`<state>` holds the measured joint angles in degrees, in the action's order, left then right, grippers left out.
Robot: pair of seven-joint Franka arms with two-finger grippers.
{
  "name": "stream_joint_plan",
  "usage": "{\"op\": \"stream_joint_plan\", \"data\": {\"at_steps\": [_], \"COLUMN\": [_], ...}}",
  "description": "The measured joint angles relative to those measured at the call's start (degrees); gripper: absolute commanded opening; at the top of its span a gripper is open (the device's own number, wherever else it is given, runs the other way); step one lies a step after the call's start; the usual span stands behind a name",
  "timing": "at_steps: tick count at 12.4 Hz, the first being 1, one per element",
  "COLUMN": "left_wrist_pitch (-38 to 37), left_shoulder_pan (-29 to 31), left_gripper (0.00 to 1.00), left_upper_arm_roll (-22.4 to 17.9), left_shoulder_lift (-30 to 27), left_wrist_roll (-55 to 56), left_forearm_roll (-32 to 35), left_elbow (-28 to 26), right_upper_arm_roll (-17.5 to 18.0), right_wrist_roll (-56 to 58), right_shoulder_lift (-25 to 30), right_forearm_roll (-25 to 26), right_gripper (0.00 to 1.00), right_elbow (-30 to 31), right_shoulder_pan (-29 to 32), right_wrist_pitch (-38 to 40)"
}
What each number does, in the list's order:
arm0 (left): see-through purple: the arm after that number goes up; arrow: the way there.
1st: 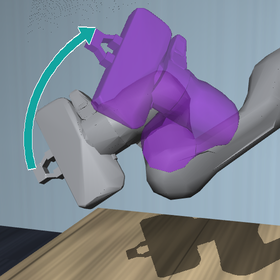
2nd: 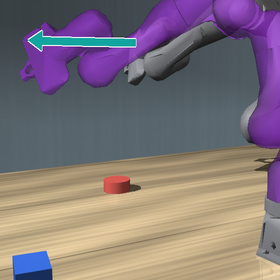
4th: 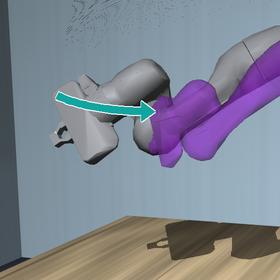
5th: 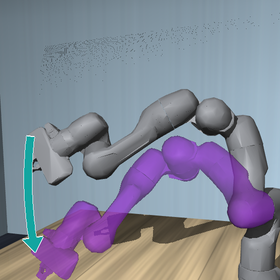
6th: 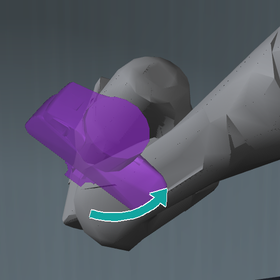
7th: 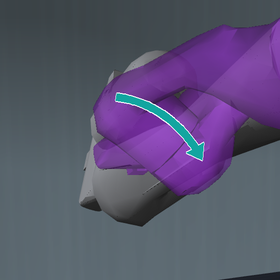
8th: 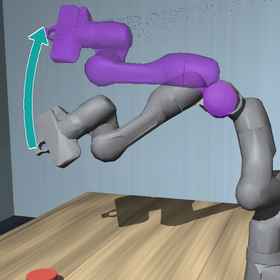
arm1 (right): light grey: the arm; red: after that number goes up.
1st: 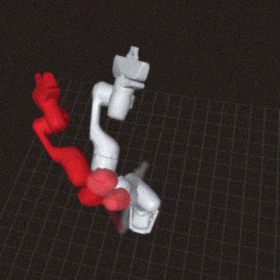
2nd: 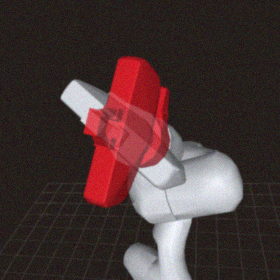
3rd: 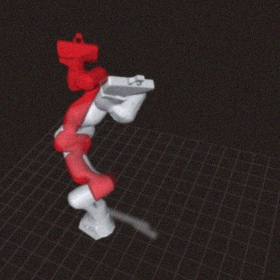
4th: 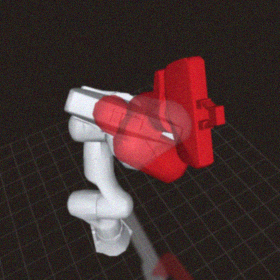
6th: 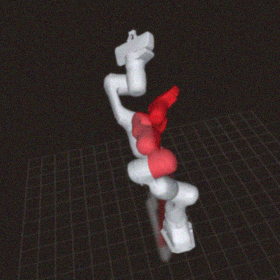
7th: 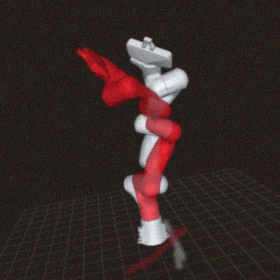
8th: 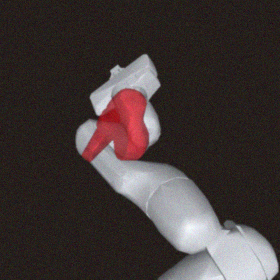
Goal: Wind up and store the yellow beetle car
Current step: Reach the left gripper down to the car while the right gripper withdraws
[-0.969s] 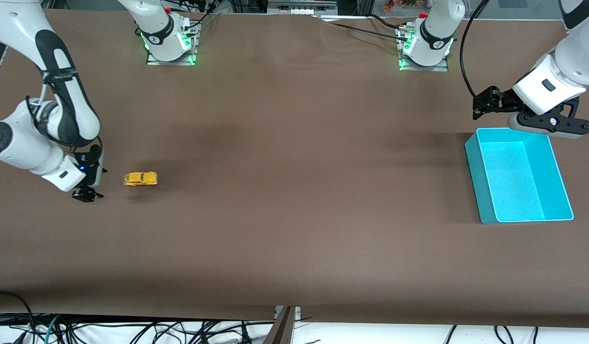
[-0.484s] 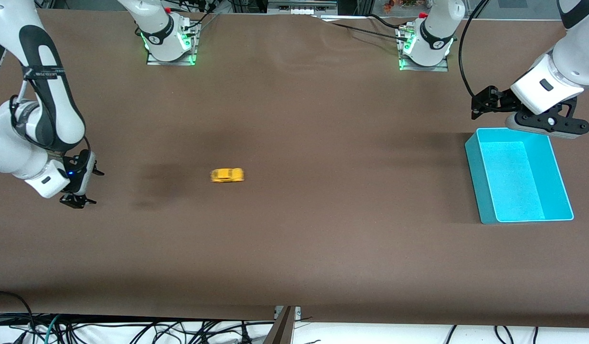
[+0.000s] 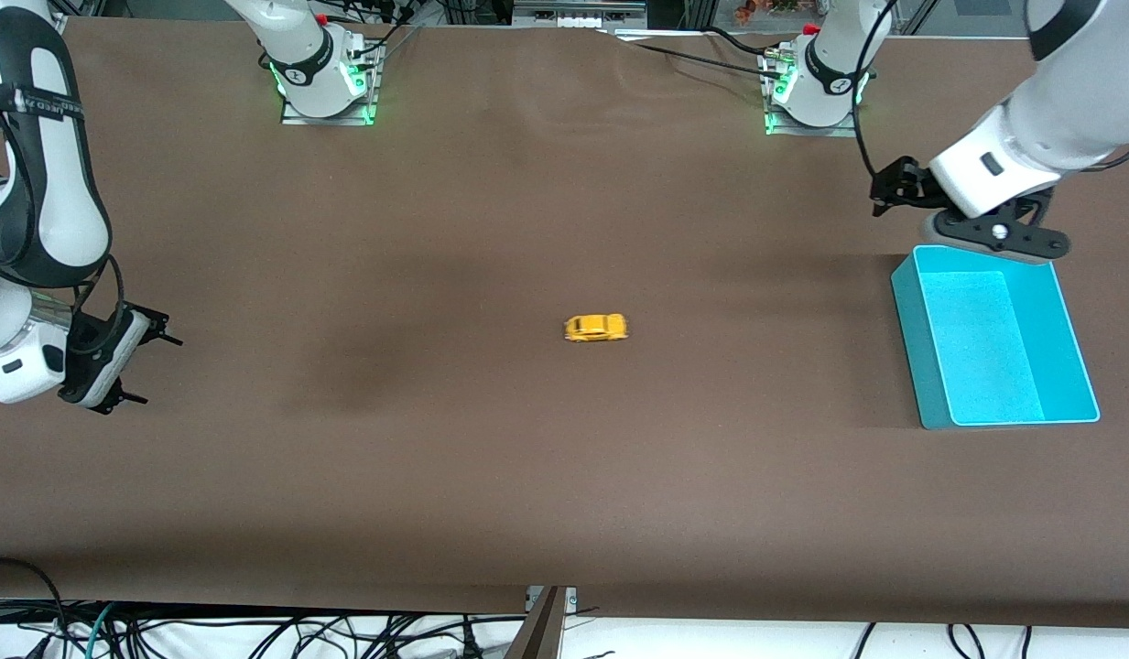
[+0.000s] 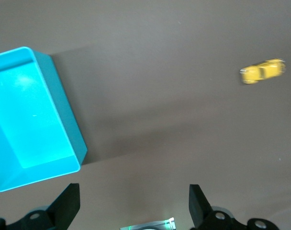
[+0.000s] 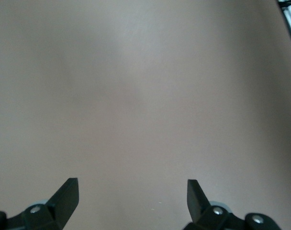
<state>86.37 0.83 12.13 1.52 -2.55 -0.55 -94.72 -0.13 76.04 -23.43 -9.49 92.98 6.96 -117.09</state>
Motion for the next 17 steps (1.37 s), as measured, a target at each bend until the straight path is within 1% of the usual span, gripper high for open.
{"op": "stream_joint_plan", "data": {"at_steps": [2, 3, 4, 6, 9, 11, 14, 17], "left_wrist_pitch": [-0.18, -0.24, -0.24, 0.8, 9.12, 14.44, 20.09, 27.58], "left_shoulder_pan": [-0.13, -0.11, -0.07, -0.06, -0.07, -1.21, -6.17, -9.35], "left_gripper": [1.0, 1.0, 1.0, 1.0, 1.0, 1.0, 1.0, 1.0], "left_upper_arm_roll": [1.4, 1.49, 1.44, 1.44, 1.43, 1.57, 1.67, 1.68], "left_shoulder_lift": [1.72, 3.03, 4.71, 9.07, 17.39, 21.87, 24.32, 24.92], "left_wrist_roll": [-3.19, -5.78, -8.84, -16.93, -32.91, -39.74, -44.89, -46.64], "left_forearm_roll": [-0.63, -2.47, -4.43, -5.77, -6.01, -6.02, -4.67, -2.97], "left_elbow": [-0.03, -0.06, -0.09, -0.12, -0.29, -0.35, -0.62, -4.44], "right_upper_arm_roll": [0.08, 0.1, 0.21, 1.51, 4.41, 5.46, 6.62, 7.66], "right_wrist_roll": [-10.06, -15.75, -21.63, -33.28, -47.08, -52.73, -59.72, -64.79], "right_shoulder_lift": [0.82, 1.4, 2.18, 3.91, 5.89, 7.05, 9.07, 11.36], "right_forearm_roll": [-0.01, -0.01, -0.02, -0.02, 0.0, 0.21, 1.9, 3.9], "right_gripper": [1.0, 1.0, 1.0, 1.0, 1.0, 1.0, 1.0, 1.0], "right_elbow": [-2.26, -3.03, -3.47, -3.98, -5.2, -5.41, -5.54, -5.58], "right_shoulder_pan": [-1.56, -2.32, -3.02, -3.94, -4.29, -4.33, -4.34, -4.34], "right_wrist_pitch": [3.15, 4.78, 6.45, 9.92, 14.76, 16.69, 20.19, 23.27]}}
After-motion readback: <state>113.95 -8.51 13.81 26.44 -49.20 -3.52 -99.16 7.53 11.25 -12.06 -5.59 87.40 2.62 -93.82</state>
